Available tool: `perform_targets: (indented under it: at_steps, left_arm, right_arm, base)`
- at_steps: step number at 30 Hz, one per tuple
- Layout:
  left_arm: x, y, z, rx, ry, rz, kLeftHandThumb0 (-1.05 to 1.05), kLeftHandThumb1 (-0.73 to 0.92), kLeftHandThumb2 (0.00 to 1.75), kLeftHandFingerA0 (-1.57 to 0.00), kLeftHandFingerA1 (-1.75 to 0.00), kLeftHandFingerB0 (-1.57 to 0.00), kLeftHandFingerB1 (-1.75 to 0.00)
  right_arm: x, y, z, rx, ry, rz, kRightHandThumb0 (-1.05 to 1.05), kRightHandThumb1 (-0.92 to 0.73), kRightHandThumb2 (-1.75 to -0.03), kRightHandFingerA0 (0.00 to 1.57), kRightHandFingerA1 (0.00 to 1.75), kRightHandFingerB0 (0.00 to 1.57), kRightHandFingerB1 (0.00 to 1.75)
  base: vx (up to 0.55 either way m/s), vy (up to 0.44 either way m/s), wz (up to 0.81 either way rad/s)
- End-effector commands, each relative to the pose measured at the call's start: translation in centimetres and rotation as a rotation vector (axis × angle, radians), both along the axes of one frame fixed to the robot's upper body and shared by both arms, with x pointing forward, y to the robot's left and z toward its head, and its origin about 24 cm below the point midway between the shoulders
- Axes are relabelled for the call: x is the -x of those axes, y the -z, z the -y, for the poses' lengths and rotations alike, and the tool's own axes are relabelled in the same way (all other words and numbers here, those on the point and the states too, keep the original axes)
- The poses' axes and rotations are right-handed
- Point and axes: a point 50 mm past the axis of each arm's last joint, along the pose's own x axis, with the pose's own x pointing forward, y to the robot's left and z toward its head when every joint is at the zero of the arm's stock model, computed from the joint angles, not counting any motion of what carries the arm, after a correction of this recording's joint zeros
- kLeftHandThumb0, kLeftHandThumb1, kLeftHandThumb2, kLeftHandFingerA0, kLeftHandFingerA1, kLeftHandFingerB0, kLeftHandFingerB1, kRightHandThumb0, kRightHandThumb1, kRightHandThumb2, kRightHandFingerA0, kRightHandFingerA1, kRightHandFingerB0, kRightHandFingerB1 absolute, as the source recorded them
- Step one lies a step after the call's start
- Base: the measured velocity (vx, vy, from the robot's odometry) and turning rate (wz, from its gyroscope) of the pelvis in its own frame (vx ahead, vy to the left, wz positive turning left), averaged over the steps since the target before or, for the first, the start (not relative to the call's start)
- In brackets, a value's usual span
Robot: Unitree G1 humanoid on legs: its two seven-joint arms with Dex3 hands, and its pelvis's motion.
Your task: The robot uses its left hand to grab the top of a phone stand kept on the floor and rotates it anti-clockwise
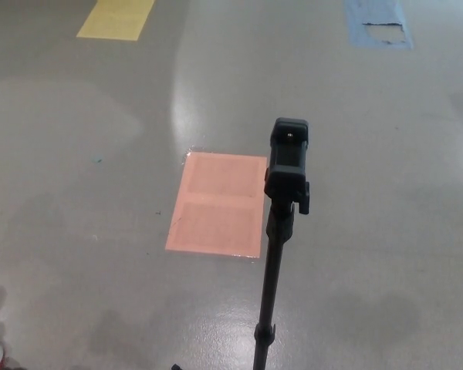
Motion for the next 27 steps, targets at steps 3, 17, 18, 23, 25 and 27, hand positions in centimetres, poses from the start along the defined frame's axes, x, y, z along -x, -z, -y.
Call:
perform_targets:
  at_steps: [3,17,18,23,25,27]
  left_arm:
    - [1.02,-0.75,-1.78,-0.188,0.141,0.142,-0.14,0.52,0.57,-0.24,-0.33,-0.12,-0.28]
    - [0.72,-0.78,-1.46,-0.18,0.165,0.164,-0.12,0.52,0.56,-0.27,-0.33,-0.14,-0.28]
    - [0.68,-0.8,-1.47,-0.185,0.173,0.161,-0.13,0.52,0.57,-0.27,-0.34,-0.13,-0.28]
    - [0.52,-0.86,-1.49,-0.179,0.175,0.162,-0.13,0.52,0.56,-0.32,-0.35,-0.15,-0.28]
    - [0.49,-0.86,-1.53,-0.172,0.167,0.158,-0.13,0.53,0.57,-0.32,-0.34,-0.15,-0.28]
    - [0.48,-0.88,-1.55,-0.172,0.169,0.159,-0.08,0.38,0.84,-0.28,-0.54,-0.04,-0.44]
  right_arm:
    - [1.86,0.93,0.54,0.052,0.066,0.072,-0.42,-0.68,-0.8,0.51,0.49,0.06,0.23]
    - [1.57,0.82,0.74,0.157,0.003,0.018,-0.14,-0.53,-0.94,0.35,0.56,0.03,0.44]
    - [1.51,0.82,0.71,0.168,-0.003,0.015,-0.15,-0.52,-0.93,0.39,0.58,0.04,0.45]
    - [1.36,0.75,0.68,0.186,-0.013,0.014,-0.17,-0.52,-0.93,0.52,0.63,0.01,0.44]
    - [1.34,0.74,0.69,0.186,-0.01,0.013,-0.18,-0.68,-0.6,0.55,0.41,0.15,0.3]
    - [1.34,0.75,0.68,0.185,-0.009,0.015,-0.16,-0.51,-0.93,0.46,0.61,0.04,0.45]
  base:
    - [0.0,0.0,0.0]
    - [0.0,0.0,0.0]
    - [0.0,0.0,0.0]
    - [0.0,0.0,0.0]
    - [0.0,0.0,0.0]
    - [0.0,0.0,0.0]
